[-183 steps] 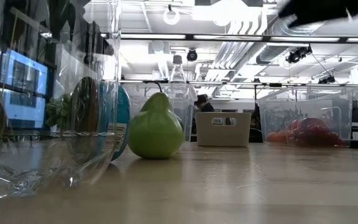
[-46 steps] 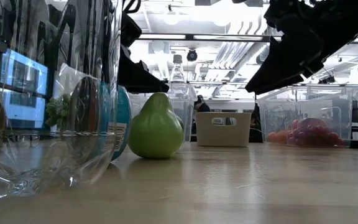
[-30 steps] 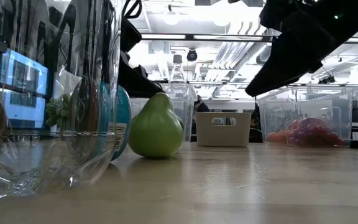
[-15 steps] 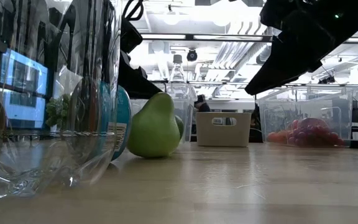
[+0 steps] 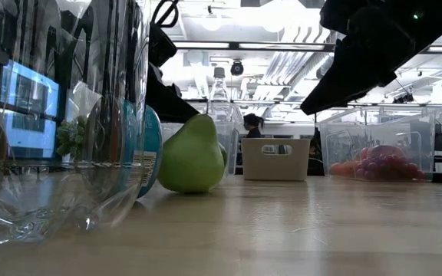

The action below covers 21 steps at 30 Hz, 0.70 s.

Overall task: Pick & Place Food Item
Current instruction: Put the pear into the right transparent bin

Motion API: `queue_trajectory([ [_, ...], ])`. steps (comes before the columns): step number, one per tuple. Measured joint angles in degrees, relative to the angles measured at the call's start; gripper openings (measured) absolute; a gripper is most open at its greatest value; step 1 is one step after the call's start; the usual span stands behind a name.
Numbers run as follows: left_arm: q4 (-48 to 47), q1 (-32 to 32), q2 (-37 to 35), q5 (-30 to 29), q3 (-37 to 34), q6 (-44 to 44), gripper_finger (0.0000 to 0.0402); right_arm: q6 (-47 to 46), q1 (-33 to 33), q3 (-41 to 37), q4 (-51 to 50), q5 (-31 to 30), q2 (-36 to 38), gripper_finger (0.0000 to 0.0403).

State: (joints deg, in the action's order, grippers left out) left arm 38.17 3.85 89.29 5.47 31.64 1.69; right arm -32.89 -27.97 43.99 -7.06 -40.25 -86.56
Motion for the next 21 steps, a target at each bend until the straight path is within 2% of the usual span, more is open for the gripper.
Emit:
queue_trajectory([
  [12, -0.02, -0.73, -0.1, -1.31, 0.0, 0.0, 0.0188, 16.35, 1.11, 0.04, 15.41, 4.32, -3.53, 0.0205],
  [21, -1.82, 1.32, -3.76, 0.83, -0.02, 3.53, 0.0188, 15.95, 4.36, 0.0, 18.86, 14.8, -5.84, 0.0205],
])
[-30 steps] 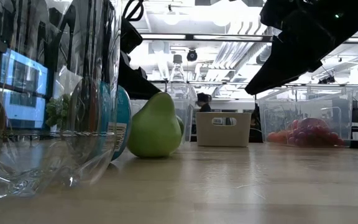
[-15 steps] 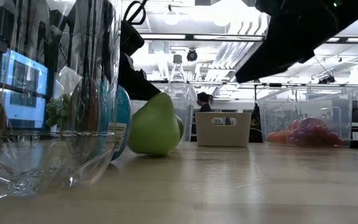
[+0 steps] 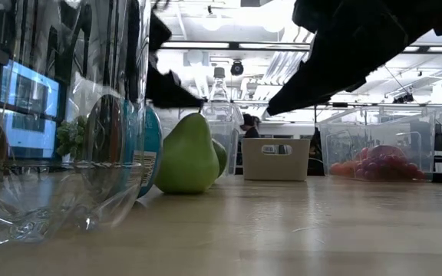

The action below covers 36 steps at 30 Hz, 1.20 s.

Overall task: Pick & Place Food Item
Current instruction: Put the pear into the right transparent bin

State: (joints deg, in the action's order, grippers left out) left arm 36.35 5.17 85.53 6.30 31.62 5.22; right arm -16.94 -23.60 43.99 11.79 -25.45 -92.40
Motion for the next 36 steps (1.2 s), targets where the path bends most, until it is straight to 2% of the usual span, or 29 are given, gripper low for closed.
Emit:
queue_trajectory([
  [6, 0.15, 2.31, -1.71, -0.39, 0.02, 1.25, 0.0188, -1.02, 0.12, 0.0, -0.32, 1.55, 0.02, 0.0205],
  [10, 0.57, 2.31, -0.35, 0.79, 0.13, -3.4, 0.0188, -1.23, 0.1, 0.0, -0.31, 1.55, 0.02, 0.0205],
  [15, 2.04, 1.23, 0.59, -2.36, 0.19, -8.3, 0.0188, -1.23, 0.55, 0.0, 0.51, 1.51, 0.02, 0.0205],
  [19, 2.02, 0.22, 0.62, -0.47, 0.17, -12.43, 0.0188, -1.23, 0.88, 0.0, 0.5, 1.46, 0.02, 0.0205],
  [24, 3.6, 0.63, 1.47, 2.66, 0.21, -12.14, 0.0188, -1.41, 0.86, 0.0, 0.68, 1.57, 0.02, 0.0205],
  [27, 5.15, 1.21, 3.01, 2.3, 0.22, -11.38, 0.0188, -1.46, 0.86, 0.0, 0.86, 1.59, 0.02, 0.0205],
  [30, 6.58, 1.8, 4.39, -0.75, 0.24, -8.39, 0.0188, -1.47, 0.86, 0.0, 1.02, 1.61, 0.04, 0.0205],
  [36, 7.95, 2.14, 5.74, 0.0, 0.52, -8.14, 0.0188, -1.47, 0.86, 0.0, 1.01, 1.46, 0.04, 0.0205],
])
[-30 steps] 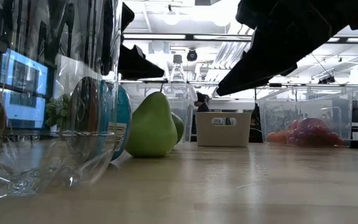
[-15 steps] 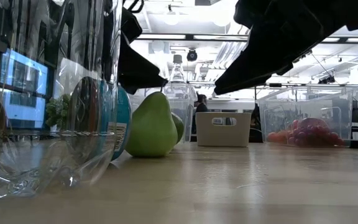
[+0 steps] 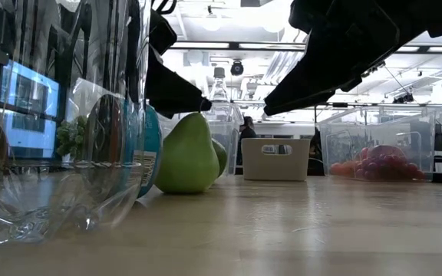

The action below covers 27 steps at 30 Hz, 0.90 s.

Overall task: Pick & Place Food Item
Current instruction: Put the pear into the right transparent bin

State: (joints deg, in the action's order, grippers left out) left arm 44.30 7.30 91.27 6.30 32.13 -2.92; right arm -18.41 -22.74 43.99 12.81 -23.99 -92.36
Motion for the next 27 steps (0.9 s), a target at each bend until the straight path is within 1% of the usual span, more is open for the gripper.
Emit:
queue_trajectory([
  [8, -0.22, 0.01, 2.46, -0.68, 0.66, 0.16, 0.0188, 0.0, 0.02, 0.0, 0.17, -0.07, 0.02, 0.0205],
  [16, -0.03, 0.01, 2.46, -0.89, 0.77, 0.48, 0.0183, 0.0, 0.02, -0.02, 0.3, -0.07, 0.04, 0.0205],
  [20, -0.05, 0.2, 2.46, -1.08, 0.79, 0.37, 0.015, 0.0, 0.02, -0.02, 0.24, -0.11, 0.04, 0.0205],
  [27, 0.18, 0.42, 2.43, -2.23, 0.86, 0.96, 0.0061, 0.02, 0.02, -0.02, 0.1, -1.11, 0.04, 0.0205],
])
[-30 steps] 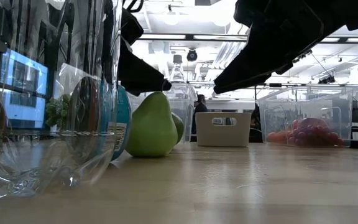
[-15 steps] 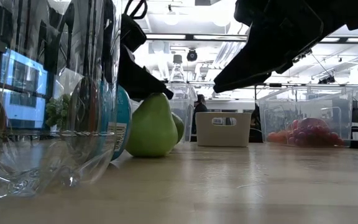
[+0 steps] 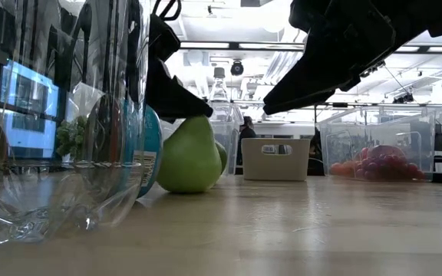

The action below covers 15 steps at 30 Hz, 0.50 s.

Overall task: Pick & Place Food Item
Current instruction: Put the pear into the right transparent bin

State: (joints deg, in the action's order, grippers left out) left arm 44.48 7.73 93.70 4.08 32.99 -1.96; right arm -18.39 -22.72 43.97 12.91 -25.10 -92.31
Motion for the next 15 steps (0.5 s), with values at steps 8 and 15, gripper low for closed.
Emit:
queue_trajectory([
  [8, 0.06, 0.0, -0.01, -0.52, 0.02, 2.14, 0.0004, -0.01, 0.0, 0.0, 0.0, 0.0, 0.0, 0.0205],
  [15, 0.14, -0.02, -0.33, -4.46, 0.02, 2.18, 0.0002, -1.18, 0.0, 0.0, -0.28, 0.0, 0.0, 0.0205],
])
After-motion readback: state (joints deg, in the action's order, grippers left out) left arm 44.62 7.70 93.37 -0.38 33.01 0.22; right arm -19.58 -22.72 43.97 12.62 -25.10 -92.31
